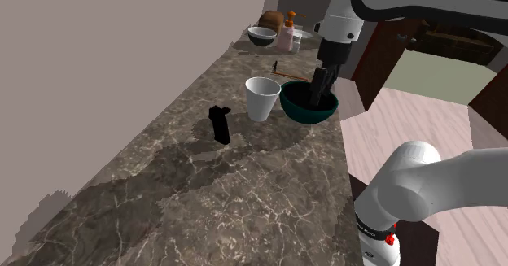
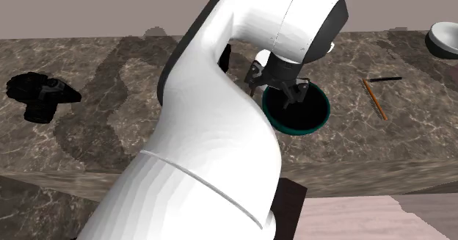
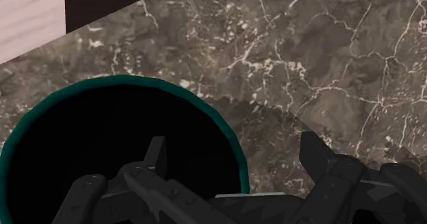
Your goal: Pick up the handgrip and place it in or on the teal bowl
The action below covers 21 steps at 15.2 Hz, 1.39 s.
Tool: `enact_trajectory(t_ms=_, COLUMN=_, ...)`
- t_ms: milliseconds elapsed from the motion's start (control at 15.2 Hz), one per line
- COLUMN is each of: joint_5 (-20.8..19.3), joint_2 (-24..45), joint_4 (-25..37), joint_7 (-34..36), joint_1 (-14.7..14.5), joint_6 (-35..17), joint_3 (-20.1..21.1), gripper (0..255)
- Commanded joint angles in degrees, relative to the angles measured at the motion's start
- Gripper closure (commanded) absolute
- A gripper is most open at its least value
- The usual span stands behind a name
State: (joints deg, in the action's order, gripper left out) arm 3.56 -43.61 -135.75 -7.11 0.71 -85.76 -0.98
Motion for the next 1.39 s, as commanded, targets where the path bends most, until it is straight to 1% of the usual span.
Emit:
enact_trajectory(t_ms=0, joint_5=0.00, joint_2=0.00, joint_4=0.00, joint_7=0.00, joint_1=0.00, joint_6=0.00, joint_3=0.00, gripper=0)
enact_trajectory(t_ms=396, joint_5=3.44, joint_2=7.63, joint_4=3.66, joint_7=7.80, joint_1=-1.88, joint_6=-5.96, joint_3=6.98, gripper=0)
enact_trajectory(t_ms=726, joint_5=4.41, joint_2=15.47, joint_4=8.72, joint_7=14.33, joint_1=-2.83, joint_6=-10.34, joint_3=12.45, gripper=0)
enact_trajectory(t_ms=1056, joint_5=3.29, joint_2=24.45, joint_4=15.60, joint_7=21.21, joint_1=-3.34, joint_6=-13.75, joint_3=17.60, gripper=0)
enact_trajectory(t_ms=1320, joint_5=0.66, joint_2=32.47, joint_4=22.47, joint_7=27.14, joint_1=-3.87, joint_6=-15.46, joint_3=21.33, gripper=0)
